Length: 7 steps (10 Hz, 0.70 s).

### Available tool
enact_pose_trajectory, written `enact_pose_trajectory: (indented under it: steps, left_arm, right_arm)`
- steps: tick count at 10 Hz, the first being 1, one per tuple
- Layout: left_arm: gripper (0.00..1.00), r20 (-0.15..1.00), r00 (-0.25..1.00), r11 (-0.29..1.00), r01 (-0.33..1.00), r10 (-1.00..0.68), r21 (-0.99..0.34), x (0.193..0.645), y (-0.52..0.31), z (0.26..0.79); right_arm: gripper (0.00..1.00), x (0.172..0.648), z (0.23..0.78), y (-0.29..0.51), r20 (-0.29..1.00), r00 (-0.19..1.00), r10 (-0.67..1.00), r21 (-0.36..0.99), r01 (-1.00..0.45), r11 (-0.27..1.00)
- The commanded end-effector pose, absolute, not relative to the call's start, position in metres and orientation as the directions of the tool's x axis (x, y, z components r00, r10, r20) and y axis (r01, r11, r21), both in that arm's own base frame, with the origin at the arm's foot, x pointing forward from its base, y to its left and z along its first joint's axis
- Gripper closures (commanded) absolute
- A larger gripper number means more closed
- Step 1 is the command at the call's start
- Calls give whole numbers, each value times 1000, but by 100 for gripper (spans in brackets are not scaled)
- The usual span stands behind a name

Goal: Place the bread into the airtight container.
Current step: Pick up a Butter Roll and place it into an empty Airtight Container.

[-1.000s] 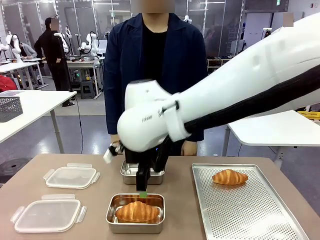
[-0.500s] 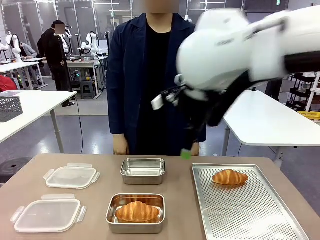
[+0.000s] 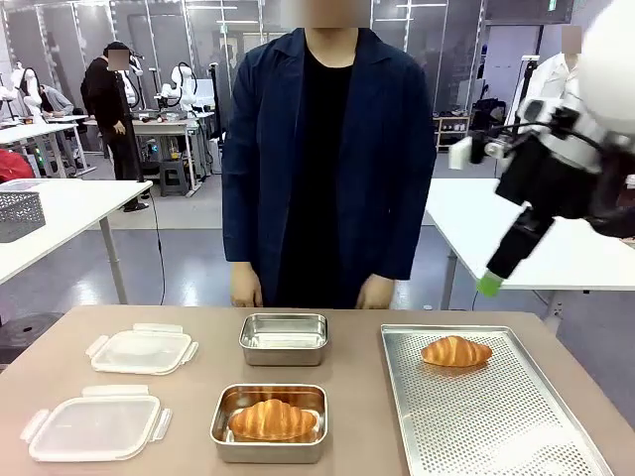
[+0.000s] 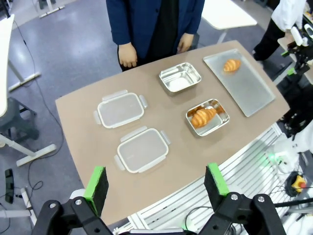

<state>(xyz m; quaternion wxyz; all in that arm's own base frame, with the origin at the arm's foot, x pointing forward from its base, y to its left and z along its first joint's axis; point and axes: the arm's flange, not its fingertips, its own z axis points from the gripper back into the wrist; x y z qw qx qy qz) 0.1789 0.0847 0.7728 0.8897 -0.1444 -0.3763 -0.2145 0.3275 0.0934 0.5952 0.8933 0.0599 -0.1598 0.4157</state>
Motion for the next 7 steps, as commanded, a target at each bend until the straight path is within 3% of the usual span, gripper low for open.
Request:
enact_pose_trajectory:
  steps: [1, 3, 7]
  left_arm:
    - [0, 735, 617, 859, 503, -279, -95, 178, 84, 775]
    - [0, 735, 617, 859, 503, -279, -95, 178, 84, 775]
    - [0, 735, 617, 859, 503, -279, -95, 178, 84, 775]
  right_arm:
    - [0, 348, 565, 59, 330, 610, 720, -50, -751, 658]
    - [0, 380, 528, 35, 379, 487, 787, -89, -827, 555]
    - [0, 447, 470, 60, 470, 431, 770, -25, -866, 500]
